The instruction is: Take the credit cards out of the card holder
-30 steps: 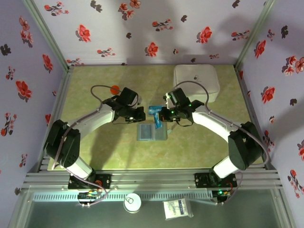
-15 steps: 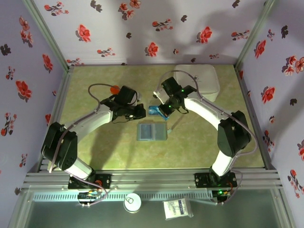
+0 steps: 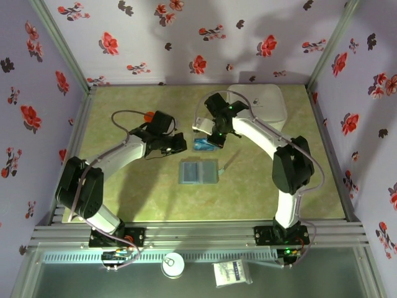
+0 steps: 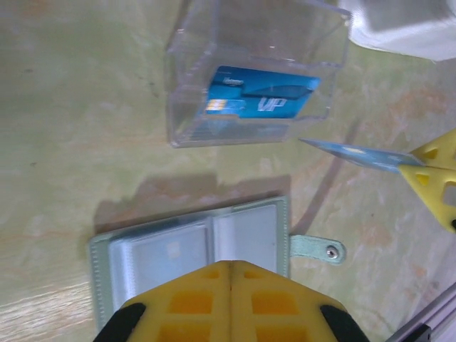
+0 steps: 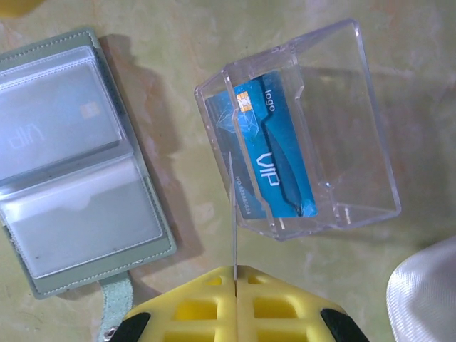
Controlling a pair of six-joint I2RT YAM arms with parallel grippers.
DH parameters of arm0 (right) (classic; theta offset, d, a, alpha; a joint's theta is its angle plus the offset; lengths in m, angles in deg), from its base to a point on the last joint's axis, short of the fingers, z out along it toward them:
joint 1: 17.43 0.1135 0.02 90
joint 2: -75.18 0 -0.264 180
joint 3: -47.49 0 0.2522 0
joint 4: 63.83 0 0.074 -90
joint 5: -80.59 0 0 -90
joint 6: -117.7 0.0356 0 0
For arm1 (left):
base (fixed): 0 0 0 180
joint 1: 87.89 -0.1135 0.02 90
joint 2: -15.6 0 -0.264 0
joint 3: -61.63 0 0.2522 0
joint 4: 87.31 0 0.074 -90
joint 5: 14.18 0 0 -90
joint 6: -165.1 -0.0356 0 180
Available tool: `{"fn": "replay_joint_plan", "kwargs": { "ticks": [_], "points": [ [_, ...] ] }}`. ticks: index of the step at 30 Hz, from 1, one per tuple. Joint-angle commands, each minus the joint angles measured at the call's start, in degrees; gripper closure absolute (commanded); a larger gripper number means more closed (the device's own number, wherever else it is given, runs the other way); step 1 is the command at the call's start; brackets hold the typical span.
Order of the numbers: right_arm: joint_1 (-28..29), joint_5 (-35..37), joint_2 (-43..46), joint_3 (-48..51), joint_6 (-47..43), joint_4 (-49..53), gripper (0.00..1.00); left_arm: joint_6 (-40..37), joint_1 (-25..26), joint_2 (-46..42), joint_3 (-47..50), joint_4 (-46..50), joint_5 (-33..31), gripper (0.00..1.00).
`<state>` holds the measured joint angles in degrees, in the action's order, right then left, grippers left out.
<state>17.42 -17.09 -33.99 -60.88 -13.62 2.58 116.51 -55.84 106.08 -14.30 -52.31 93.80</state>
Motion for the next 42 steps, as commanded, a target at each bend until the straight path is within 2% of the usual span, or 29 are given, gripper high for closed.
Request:
{"fn": "replay_joint_plan", "kwargs": {
  "ticks": [1, 9, 15, 23, 36, 42],
  "points": [
    [-0.31, -1.99, -3.04, -5.09, -4.11, 5.00, 1.00, 0.82, -1.60, -2.96, 2.81, 1.02, -0.24, 0.97],
    [-0.23, -3.30, -12.26, -18.35, -6.61, 11.46, 1.00, 1.72, -3.58, -6.16, 5.52, 1.20, -0.22, 0.85],
    [-0.31, -2.77, -16.70, -24.64, -8.08, 13.58, 1.00, 2.50, -4.58, -7.20, 6.44, 0.67, -0.25, 0.84],
    [-0.24, -2.24, -20.34, -28.62, -9.39, 15.69, 1.00, 2.97, -4.74, -7.46, 7.23, 0.34, -0.23, 0.85],
    [-0.31, -2.42, -22.23, -27.92, -10.14, 16.31, 1.00, 3.36, -5.34, -6.11, 7.16, 0.66, 0.04, 0.86],
    [-0.34, 0.12, -21.44, -27.83, -8.07, 14.97, 0.82, 3.23, -5.33, -5.79, 7.14, 1.41, 0.11, 0.86]
  ]
}}
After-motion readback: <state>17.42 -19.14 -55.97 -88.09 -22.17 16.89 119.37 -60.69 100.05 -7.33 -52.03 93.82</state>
